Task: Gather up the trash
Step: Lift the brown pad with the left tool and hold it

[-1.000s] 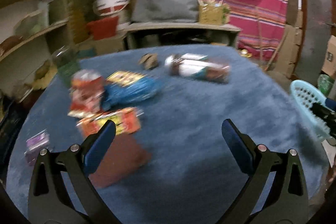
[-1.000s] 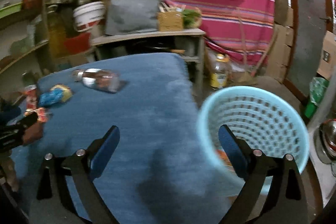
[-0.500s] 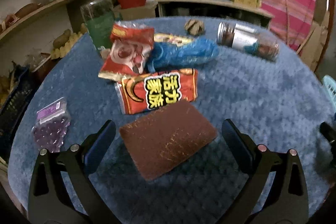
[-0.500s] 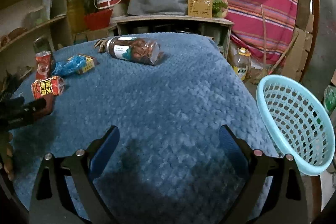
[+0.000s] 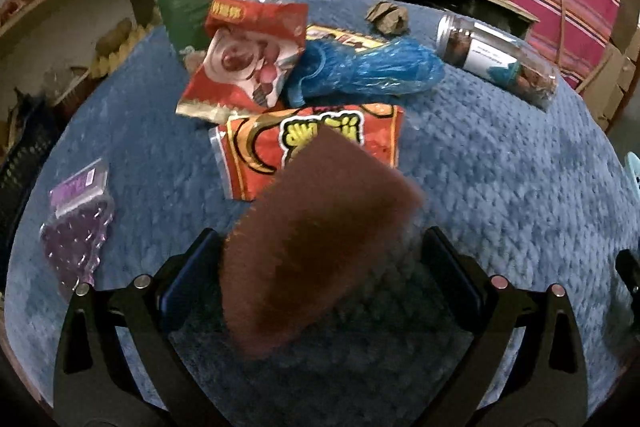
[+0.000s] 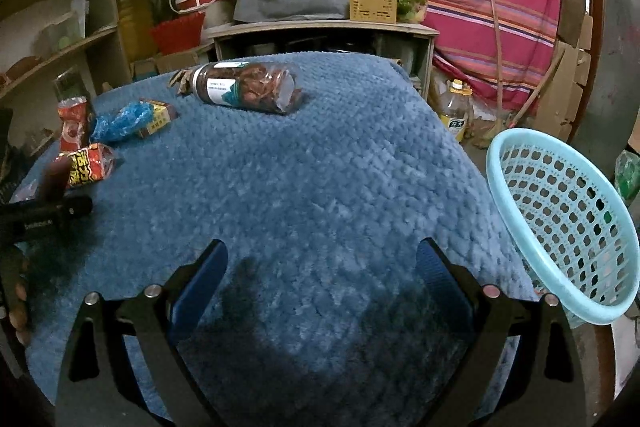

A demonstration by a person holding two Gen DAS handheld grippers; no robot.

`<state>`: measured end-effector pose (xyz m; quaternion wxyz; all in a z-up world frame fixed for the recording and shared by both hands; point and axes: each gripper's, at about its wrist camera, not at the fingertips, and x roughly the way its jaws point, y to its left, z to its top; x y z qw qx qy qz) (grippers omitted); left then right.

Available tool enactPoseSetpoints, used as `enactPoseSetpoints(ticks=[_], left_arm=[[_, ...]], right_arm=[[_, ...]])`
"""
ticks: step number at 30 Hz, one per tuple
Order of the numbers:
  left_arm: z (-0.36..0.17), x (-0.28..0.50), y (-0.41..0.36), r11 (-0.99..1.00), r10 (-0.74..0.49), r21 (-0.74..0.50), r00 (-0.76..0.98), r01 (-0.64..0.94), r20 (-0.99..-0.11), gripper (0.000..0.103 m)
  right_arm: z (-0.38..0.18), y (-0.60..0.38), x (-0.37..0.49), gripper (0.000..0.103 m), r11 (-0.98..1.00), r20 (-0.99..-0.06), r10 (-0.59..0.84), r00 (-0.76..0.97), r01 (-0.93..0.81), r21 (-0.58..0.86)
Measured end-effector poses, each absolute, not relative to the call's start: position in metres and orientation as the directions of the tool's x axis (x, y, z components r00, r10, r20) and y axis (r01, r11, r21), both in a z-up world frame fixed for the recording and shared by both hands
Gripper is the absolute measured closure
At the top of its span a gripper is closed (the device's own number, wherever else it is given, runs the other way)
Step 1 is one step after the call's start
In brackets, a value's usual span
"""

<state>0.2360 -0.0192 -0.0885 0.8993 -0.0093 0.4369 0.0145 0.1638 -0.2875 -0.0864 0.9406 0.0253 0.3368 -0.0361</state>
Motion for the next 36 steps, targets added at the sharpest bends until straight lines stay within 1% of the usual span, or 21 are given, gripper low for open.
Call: enactPoseSetpoints(ticks=[3, 7, 9, 13, 15, 16, 17, 18, 20, 23, 27, 31, 34, 36], left_arm=[[-0.094, 0.244, -0.018, 0.999, 0.013, -0.016, 0.583, -0.045, -0.813, 0.005], [-0.092, 0.243, -0.013, 0.997, -0.031, -0.065, 0.587, -0.038, -0.809, 0.006], [-0.091, 0.241, -0.010, 0.996, -0.047, -0.083, 0.595, -0.035, -0.802, 0.008], [-0.087, 0.233, 0.000, 0.991, -0.089, -0.135, 0.620, -0.027, -0.780, 0.023], [-0.085, 0.231, 0.004, 0.989, -0.108, -0.145, 0.628, -0.008, -0.771, 0.033], [-0.084, 0.229, 0.007, 0.990, -0.107, -0.140, 0.630, -0.003, -0.769, 0.043], [-0.083, 0.229, 0.010, 0.990, -0.113, -0.142, 0.630, 0.004, -0.768, 0.049], [-0.083, 0.230, 0.014, 0.989, -0.121, -0.147, 0.629, 0.011, -0.768, 0.052], [-0.082, 0.229, 0.023, 0.986, -0.142, -0.164, 0.626, 0.022, -0.767, 0.063], [-0.080, 0.231, 0.031, 0.983, -0.160, -0.178, 0.624, 0.034, -0.764, 0.073], [-0.074, 0.223, 0.036, 0.988, -0.145, -0.138, 0.656, 0.063, -0.741, 0.074], [-0.062, 0.218, 0.039, 0.989, -0.150, -0.112, 0.684, 0.100, -0.714, 0.074], [-0.049, 0.215, 0.044, 0.994, -0.105, -0.052, 0.720, 0.095, -0.686, 0.083], [-0.036, 0.216, 0.053, 0.994, -0.106, -0.051, 0.743, 0.096, -0.661, 0.084]], right_arm=[[-0.087, -0.288, 0.164, 0.010, 0.996, -0.638, -0.060, 0.768, 0.091, 0.016], [-0.087, -0.288, 0.164, 0.010, 0.995, -0.642, -0.073, 0.763, 0.102, 0.008], [-0.088, -0.287, 0.164, 0.010, 0.995, -0.645, -0.079, 0.760, 0.105, 0.001], [-0.088, -0.285, 0.164, 0.010, 0.994, -0.648, -0.097, 0.756, 0.108, -0.023], [-0.088, -0.284, 0.163, 0.010, 0.994, -0.650, -0.104, 0.753, 0.108, -0.034], [-0.088, -0.283, 0.164, 0.010, 0.993, -0.650, -0.109, 0.752, 0.108, -0.041], [-0.088, -0.282, 0.164, 0.010, 0.993, -0.651, -0.112, 0.750, 0.109, -0.045], [-0.087, -0.282, 0.164, 0.010, 0.993, -0.653, -0.116, 0.749, 0.111, -0.049], [-0.087, -0.281, 0.165, 0.010, 0.992, -0.655, -0.125, 0.745, 0.115, -0.058], [-0.084, -0.279, 0.167, 0.010, 0.991, -0.658, -0.129, 0.742, 0.119, -0.060], [-0.077, -0.271, 0.169, 0.010, 0.993, -0.654, -0.112, 0.748, 0.110, -0.043], [-0.070, -0.254, 0.173, 0.010, 0.995, -0.650, -0.099, 0.753, 0.081, -0.058], [-0.065, -0.235, 0.179, 0.010, 0.996, -0.645, -0.083, 0.760, 0.045, -0.075], [-0.060, -0.218, 0.185, 0.010, 0.997, -0.638, -0.059, 0.768, 0.010, -0.080]])
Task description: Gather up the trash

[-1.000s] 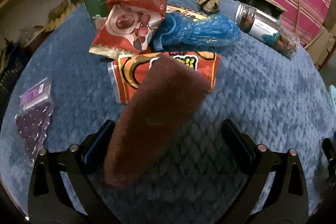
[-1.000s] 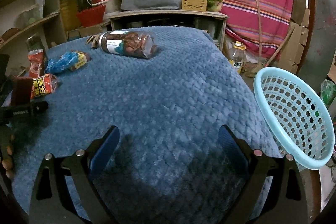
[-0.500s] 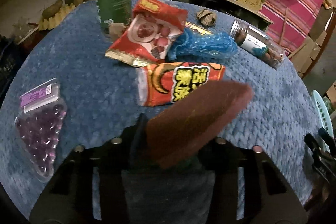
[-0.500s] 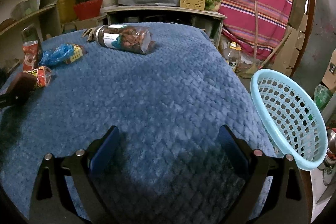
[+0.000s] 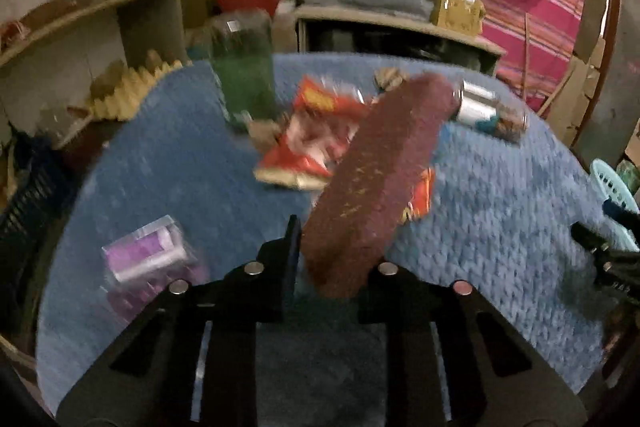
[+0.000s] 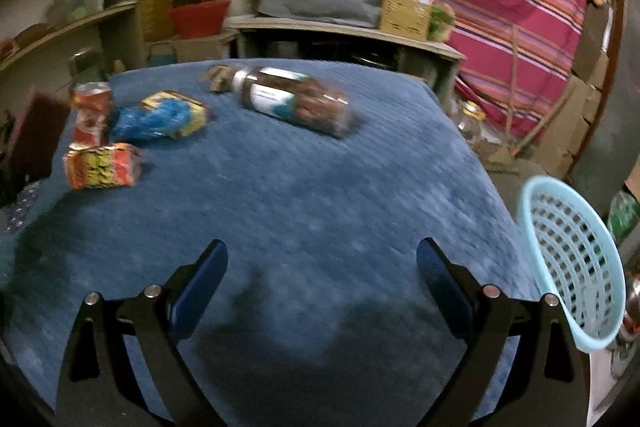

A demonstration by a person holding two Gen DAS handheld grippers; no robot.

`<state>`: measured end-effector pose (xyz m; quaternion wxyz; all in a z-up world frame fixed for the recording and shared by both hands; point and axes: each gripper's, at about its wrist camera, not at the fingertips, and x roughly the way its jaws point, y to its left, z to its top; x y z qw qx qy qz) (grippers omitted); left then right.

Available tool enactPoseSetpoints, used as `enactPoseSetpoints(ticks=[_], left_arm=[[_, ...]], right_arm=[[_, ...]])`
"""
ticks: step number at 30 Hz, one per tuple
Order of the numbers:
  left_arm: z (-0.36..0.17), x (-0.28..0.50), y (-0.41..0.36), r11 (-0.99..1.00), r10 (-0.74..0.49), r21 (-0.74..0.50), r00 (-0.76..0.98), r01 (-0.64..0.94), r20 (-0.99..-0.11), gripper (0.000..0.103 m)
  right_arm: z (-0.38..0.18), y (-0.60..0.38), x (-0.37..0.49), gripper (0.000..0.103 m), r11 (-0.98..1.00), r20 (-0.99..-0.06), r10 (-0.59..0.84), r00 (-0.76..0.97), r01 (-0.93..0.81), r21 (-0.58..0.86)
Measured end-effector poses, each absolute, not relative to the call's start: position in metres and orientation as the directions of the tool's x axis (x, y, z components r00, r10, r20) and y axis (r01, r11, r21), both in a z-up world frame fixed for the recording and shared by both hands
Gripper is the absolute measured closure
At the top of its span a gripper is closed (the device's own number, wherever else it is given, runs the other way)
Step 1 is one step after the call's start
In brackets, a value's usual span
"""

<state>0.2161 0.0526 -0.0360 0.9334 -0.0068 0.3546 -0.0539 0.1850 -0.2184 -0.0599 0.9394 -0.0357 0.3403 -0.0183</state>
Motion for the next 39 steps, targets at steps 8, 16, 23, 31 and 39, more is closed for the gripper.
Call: enactPoseSetpoints(ticks=[8, 16, 23, 31, 39], left_arm=[[-0.025, 0.232, 0.092, 0.998, -0.059, -0.038, 0.786, 0.045, -0.616, 0.084], [-0.034, 0.230, 0.121, 1.000, 0.011, -0.007, 0.790, -0.019, -0.612, 0.085], [-0.035, 0.224, 0.143, 0.998, 0.048, -0.007, 0.792, -0.066, -0.609, 0.085], [-0.034, 0.221, 0.144, 0.998, 0.057, 0.007, 0.798, -0.066, -0.600, 0.085], [-0.037, 0.224, 0.141, 0.998, 0.062, 0.017, 0.792, -0.066, -0.607, 0.085]], right_arm=[[-0.052, -0.148, 0.207, 0.010, 0.990, -0.645, 0.070, 0.761, -0.132, -0.047], [-0.057, -0.080, 0.231, 0.010, 0.967, -0.665, 0.164, 0.729, -0.251, -0.035], [-0.070, -0.043, 0.253, 0.004, 0.969, -0.698, 0.157, 0.699, -0.244, -0.027], [-0.076, -0.024, 0.271, 0.004, 0.977, -0.720, 0.137, 0.680, -0.212, -0.014], [-0.082, -0.024, 0.286, 0.004, 0.980, -0.754, 0.136, 0.643, -0.196, 0.010]])
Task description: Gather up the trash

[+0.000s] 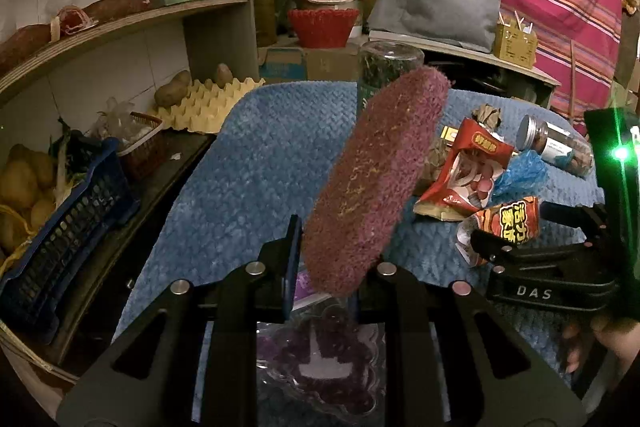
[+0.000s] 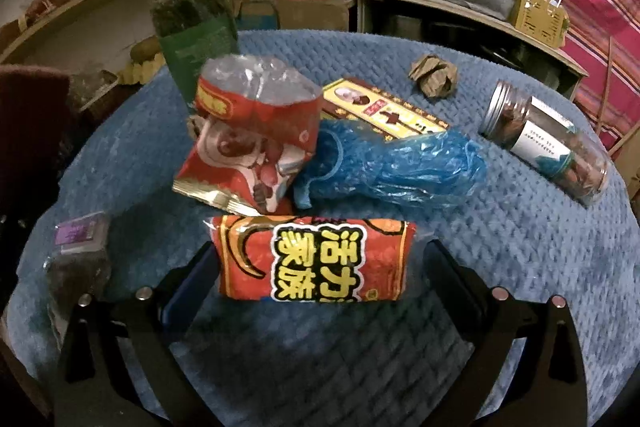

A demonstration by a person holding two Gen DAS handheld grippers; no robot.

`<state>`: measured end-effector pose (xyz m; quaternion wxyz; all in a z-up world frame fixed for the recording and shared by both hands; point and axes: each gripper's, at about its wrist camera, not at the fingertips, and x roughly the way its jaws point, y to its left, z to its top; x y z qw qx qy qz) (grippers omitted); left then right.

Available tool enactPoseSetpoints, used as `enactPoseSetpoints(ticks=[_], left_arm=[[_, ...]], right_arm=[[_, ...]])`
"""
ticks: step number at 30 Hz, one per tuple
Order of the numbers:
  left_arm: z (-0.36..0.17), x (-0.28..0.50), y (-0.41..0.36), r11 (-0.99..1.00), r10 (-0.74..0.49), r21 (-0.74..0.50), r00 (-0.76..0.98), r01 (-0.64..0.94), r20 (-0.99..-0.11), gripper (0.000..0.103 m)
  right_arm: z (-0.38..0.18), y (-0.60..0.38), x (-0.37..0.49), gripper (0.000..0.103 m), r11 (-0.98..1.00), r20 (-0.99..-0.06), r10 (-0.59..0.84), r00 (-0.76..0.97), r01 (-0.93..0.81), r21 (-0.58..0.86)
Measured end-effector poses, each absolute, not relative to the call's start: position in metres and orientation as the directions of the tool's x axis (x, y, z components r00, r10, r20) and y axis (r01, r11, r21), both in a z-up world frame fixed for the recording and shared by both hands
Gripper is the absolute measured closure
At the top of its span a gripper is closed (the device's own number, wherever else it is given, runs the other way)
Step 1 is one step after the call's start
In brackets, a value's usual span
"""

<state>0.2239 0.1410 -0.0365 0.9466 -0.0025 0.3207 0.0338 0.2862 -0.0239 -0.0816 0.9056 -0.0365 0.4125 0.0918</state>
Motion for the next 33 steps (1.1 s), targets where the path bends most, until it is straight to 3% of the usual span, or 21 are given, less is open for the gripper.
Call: enactPoseSetpoints(ticks=[3, 6, 18, 33], left_arm=[[-0.038, 0.226, 0.139, 0.998, 0.066, 0.025, 0.791, -0.065, -0.609, 0.085], [-0.039, 0.227, 0.136, 0.998, 0.067, 0.029, 0.789, -0.062, -0.611, 0.085], [-0.038, 0.220, 0.091, 0.998, 0.007, 0.059, 0.791, 0.036, -0.612, 0.085], [-0.016, 0.202, -0.076, 0.943, -0.247, 0.043, 0.781, 0.330, -0.573, 0.085]], right_arm=[[-0.087, -0.027, 0.287, 0.008, 0.977, -0.762, 0.162, 0.627, -0.209, 0.035], [-0.085, -0.033, 0.284, 0.020, 0.974, -0.744, 0.185, 0.642, -0.218, 0.054], [-0.060, -0.102, 0.247, 0.020, 0.974, -0.688, 0.199, 0.698, -0.218, 0.060], [-0.011, -0.278, 0.182, 0.020, 0.999, -0.597, 0.022, 0.802, 0.000, 0.036]])
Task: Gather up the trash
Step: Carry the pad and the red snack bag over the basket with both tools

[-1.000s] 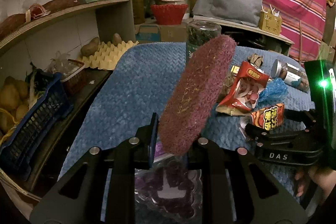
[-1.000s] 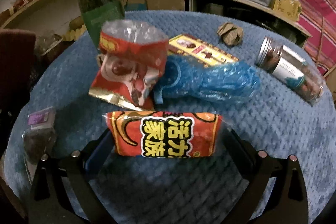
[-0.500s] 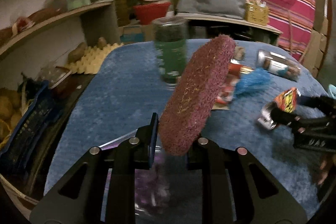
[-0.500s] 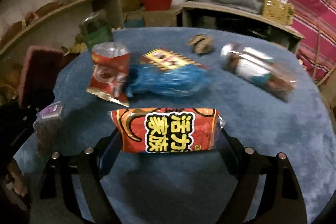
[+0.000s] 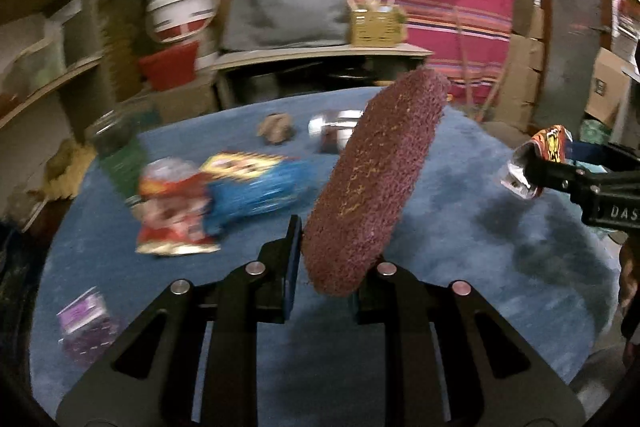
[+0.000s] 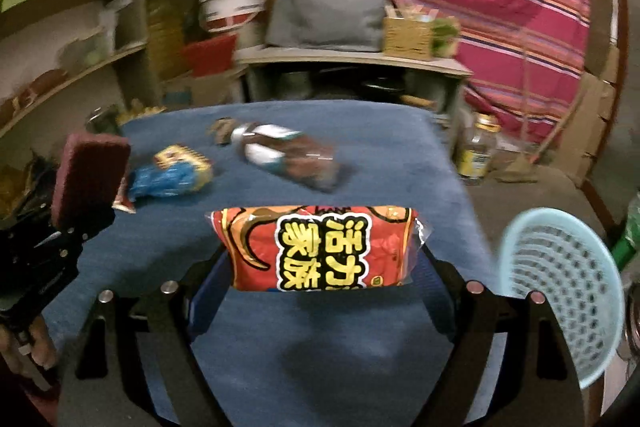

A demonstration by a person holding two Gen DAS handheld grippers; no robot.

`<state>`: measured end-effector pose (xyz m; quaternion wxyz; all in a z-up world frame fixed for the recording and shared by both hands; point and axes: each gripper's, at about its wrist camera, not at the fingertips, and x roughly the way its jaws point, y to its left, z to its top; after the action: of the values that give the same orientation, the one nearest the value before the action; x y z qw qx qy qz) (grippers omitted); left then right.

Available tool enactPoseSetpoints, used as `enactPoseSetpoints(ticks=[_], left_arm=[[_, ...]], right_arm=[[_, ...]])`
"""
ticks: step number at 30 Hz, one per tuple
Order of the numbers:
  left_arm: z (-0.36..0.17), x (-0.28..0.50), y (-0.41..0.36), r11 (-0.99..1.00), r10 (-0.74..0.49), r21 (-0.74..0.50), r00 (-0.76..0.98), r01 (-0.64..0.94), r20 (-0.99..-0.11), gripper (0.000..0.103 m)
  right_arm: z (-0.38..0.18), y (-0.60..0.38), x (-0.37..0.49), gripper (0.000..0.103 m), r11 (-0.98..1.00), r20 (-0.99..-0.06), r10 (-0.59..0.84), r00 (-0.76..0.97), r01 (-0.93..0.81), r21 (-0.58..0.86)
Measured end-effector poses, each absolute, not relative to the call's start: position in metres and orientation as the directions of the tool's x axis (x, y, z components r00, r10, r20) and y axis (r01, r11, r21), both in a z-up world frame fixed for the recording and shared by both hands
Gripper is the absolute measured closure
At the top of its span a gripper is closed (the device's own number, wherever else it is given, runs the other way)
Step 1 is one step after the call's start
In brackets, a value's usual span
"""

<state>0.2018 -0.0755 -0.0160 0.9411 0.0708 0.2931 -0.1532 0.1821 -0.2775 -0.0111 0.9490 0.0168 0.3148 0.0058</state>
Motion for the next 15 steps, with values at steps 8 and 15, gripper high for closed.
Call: enactPoseSetpoints(ticks=[8, 15], left_arm=[[-0.020, 0.196, -0.177, 0.882, -0.367, 0.028, 0.725, 0.470, -0.583, 0.085], [-0.027, 0.192, -0.248, 0.853, -0.426, -0.014, 0.680, 0.522, -0.596, 0.085]], right_arm=[[-0.003, -0.379, 0.151, 0.020, 0.986, -0.582, -0.116, 0.805, 0.163, 0.029], [0.001, -0.441, 0.128, 0.020, 0.970, -0.576, -0.179, 0.798, 0.240, 0.030]])
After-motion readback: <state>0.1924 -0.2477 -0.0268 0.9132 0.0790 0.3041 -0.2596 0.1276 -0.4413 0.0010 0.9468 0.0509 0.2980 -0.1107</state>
